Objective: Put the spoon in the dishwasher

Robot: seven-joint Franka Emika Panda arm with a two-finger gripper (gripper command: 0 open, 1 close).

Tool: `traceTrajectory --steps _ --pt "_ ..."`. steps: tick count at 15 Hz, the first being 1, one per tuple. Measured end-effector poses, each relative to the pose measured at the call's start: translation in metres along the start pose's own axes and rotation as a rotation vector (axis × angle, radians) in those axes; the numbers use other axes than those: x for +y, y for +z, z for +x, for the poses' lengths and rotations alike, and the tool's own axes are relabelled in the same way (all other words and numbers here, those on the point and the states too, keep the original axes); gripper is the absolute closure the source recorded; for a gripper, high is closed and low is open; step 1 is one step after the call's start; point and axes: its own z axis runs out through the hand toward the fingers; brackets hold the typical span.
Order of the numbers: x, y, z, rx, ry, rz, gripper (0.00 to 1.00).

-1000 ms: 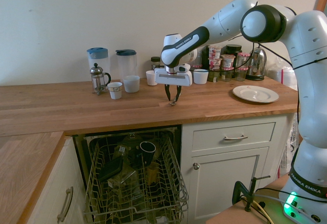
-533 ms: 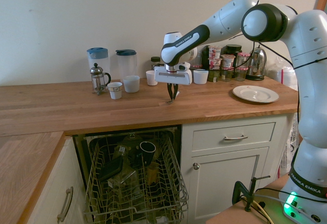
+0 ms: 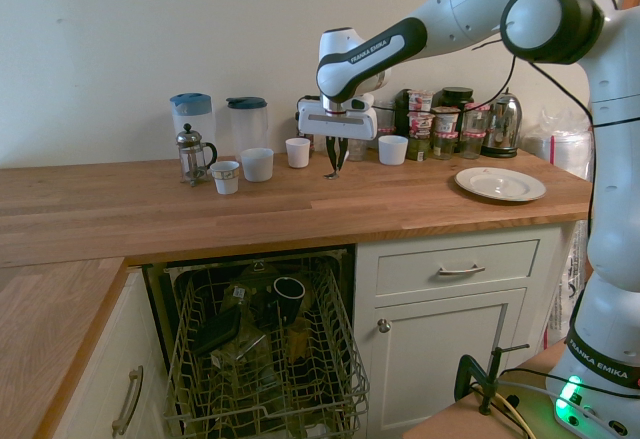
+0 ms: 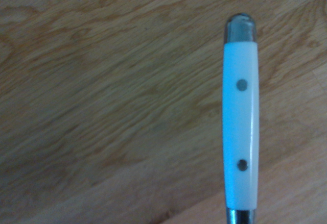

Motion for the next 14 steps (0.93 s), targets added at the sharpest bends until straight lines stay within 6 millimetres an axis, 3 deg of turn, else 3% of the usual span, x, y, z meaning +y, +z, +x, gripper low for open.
traceTrajectory --steps 3,6,8,11,14 --pt "0.056 -0.033 -0.046 0.0 -0.085 0.05 1.0" --pt "0.124 -0.044 -0.088 -0.003 -0.184 0.063 1.0" --pt "0.176 -0.034 -0.113 -0.01 -0.261 0.059 1.0" --pt "0.248 0.0 -0.147 -0.027 -0.38 0.041 1.0" --pt "0.278 0.013 -0.176 -0.021 -0.447 0.031 1.0"
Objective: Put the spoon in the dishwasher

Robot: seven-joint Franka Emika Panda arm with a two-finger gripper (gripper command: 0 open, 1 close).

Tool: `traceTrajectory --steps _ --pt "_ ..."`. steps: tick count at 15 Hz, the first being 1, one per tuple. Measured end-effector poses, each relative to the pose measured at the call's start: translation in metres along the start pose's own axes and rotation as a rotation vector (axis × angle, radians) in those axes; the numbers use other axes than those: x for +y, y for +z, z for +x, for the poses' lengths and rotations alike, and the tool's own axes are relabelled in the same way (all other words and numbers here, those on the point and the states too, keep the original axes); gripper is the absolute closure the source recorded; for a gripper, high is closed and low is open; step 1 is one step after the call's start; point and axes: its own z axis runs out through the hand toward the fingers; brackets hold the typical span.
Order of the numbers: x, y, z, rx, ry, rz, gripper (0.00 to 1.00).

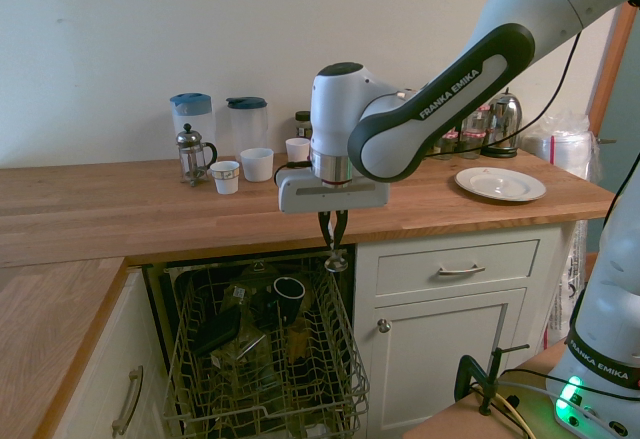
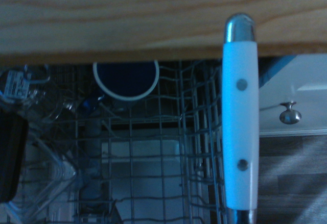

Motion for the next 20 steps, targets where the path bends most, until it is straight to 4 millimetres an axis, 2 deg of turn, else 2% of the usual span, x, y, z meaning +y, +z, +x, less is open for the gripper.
traceTrajectory --steps 2,7,11,14,18,19,20 --pt "-0.005 0.022 -0.016 -0.013 -0.037 -0.025 1.0" --pt "-0.044 0.11 -0.048 -0.066 -0.092 -0.142 1.0" --pt "-0.05 0.165 -0.06 -0.108 -0.095 -0.209 1.0" --pt "-0.044 0.193 -0.057 -0.139 -0.086 -0.246 1.0" --pt "-0.037 0.212 -0.051 -0.168 -0.095 -0.292 1.0" --pt "-0.036 0.215 -0.051 -0.169 -0.101 -0.297 0.0" --pt "-0.036 0.216 -0.05 -0.171 -0.106 -0.302 0.0"
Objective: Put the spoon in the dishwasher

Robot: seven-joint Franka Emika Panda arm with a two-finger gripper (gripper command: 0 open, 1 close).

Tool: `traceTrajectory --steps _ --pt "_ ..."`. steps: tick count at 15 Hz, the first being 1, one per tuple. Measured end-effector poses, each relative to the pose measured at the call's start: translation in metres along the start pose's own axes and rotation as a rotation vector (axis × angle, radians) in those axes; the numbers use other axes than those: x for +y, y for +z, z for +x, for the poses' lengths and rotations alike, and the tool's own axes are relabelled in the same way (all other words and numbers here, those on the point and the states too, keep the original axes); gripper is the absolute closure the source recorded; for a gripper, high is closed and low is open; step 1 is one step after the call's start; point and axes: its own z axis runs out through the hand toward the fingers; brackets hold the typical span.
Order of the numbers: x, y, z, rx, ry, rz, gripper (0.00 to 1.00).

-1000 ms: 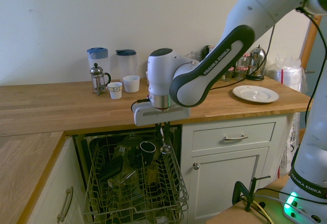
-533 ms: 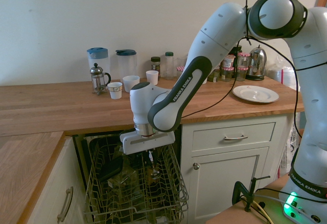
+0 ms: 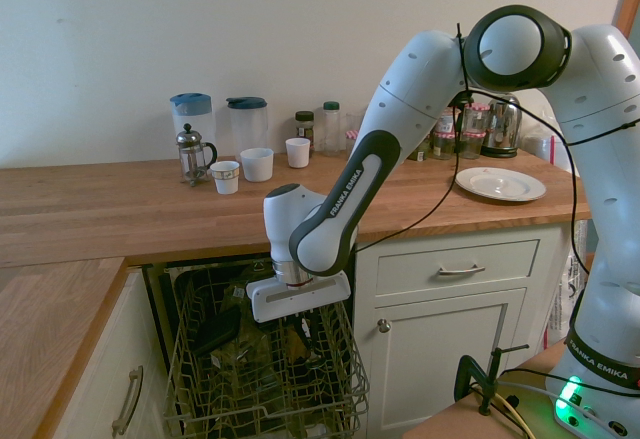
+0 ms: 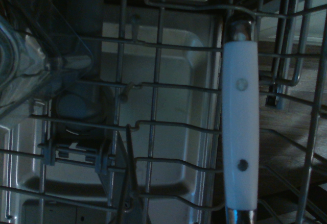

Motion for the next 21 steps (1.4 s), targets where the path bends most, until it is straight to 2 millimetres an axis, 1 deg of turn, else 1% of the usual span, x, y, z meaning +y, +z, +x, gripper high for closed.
traceTrajectory --steps 6,11,13,14,16,17,21 --pt "0.0 0.002 0.012 -0.015 -0.011 -0.008 0.0" --pt "0.002 0.007 0.014 -0.022 -0.017 -0.018 0.0" --pt "0.003 0.006 0.017 -0.019 -0.012 -0.011 0.0" --pt "0.004 0.001 0.019 -0.016 -0.01 -0.003 0.0" --pt "0.01 -0.015 0.021 -0.005 -0.003 0.018 0.0" --pt "0.015 -0.027 0.02 0.002 0.004 0.032 0.0" --pt "0.041 -0.089 0.025 0.043 0.05 0.082 0.0"
